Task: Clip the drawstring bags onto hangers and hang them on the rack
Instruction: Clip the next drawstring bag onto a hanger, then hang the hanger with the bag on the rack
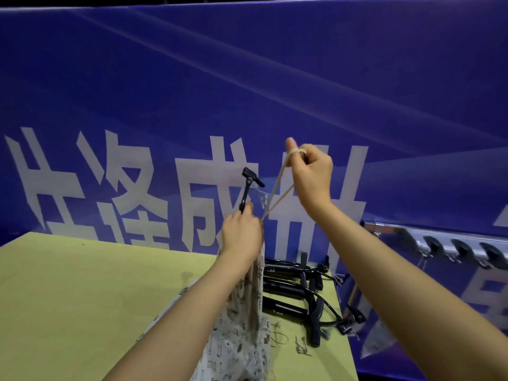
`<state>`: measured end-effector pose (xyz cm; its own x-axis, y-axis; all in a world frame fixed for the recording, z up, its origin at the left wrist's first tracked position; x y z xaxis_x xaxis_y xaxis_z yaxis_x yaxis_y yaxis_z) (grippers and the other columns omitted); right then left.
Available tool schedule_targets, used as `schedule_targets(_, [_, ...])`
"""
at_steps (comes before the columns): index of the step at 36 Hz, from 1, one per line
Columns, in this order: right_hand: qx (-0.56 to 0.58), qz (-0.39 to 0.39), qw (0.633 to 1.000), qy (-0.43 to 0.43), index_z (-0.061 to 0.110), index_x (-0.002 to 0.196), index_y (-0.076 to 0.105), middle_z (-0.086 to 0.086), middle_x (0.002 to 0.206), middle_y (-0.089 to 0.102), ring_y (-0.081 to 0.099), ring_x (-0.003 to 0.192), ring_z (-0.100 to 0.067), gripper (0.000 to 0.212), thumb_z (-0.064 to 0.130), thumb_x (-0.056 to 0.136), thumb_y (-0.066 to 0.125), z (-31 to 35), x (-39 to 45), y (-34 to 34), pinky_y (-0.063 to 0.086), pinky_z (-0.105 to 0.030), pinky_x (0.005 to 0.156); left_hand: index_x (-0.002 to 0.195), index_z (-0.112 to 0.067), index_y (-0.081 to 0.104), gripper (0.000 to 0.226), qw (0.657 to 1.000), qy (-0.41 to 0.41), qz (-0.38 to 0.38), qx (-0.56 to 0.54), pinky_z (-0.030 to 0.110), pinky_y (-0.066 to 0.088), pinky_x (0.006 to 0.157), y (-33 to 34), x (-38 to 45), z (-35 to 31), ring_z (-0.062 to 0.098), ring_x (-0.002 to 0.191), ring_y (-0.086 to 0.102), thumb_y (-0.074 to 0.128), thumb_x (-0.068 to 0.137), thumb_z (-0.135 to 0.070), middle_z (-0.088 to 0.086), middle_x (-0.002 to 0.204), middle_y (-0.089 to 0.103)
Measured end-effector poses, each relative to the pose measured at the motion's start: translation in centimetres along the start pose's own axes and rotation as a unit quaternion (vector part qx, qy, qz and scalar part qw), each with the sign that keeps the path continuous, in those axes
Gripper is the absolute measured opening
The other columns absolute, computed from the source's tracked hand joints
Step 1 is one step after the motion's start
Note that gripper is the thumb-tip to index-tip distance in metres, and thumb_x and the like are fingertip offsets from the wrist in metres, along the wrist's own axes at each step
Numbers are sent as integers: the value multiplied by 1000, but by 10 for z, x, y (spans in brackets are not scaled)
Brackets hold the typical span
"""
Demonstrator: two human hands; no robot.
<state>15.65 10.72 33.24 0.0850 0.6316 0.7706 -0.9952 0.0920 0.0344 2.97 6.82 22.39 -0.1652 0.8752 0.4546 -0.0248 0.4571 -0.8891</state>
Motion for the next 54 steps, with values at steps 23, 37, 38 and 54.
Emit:
schedule_targets(23, [-141, -21, 987, 67, 13, 51, 33, -1, 47, 33, 30, 47, -16, 59, 51, 84, 63, -28, 54, -270, 33, -32, 50, 120, -9, 58, 30, 995, 55, 42, 65, 35, 43, 86, 19, -12, -273, 28, 113, 49, 46, 93, -12, 9, 124, 50])
schedule_targets(37, [86, 123, 925, 350, 5, 80, 66, -4, 64, 63, 53, 46, -15, 21, 8, 94, 52, -135, -4, -370, 45, -21, 44, 120, -9, 58, 32, 988, 16, 153, 0, 40, 47, 85, 107, -67, -396, 30, 117, 48, 42, 94, -19, 10, 132, 43])
schedule_targets(38, [84, 126, 921, 360, 4, 78, 66, -1, 56, 59, 45, 42, -13, 22, 2, 91, 48, -144, -7, -378, 38, -19, 41, 119, -9, 59, 33, 985, 5, 170, -10, 40, 47, 86, 117, -73, -403, 31, 119, 47, 41, 96, -25, 11, 135, 41])
schedule_targets(54, [-24, 213, 895, 391, 9, 58, 61, 11, 46, 58, 42, 40, -1, 28, -11, 77, 57, -227, -68, -409, 31, -14, 41, 104, -9, 68, 21, 887, -23, 274, -372, 23, 48, 73, 167, -69, -446, 19, 84, 61, 58, 90, -21, 6, 92, 65])
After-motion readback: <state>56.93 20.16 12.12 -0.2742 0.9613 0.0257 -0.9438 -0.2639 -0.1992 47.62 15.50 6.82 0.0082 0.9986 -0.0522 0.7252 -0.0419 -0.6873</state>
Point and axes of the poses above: each hand's wrist, its own x-axis towards the middle knuckle, its own y-axis out of the palm, z = x × y, the point moved 8 cm from there along x, towards the middle knuckle
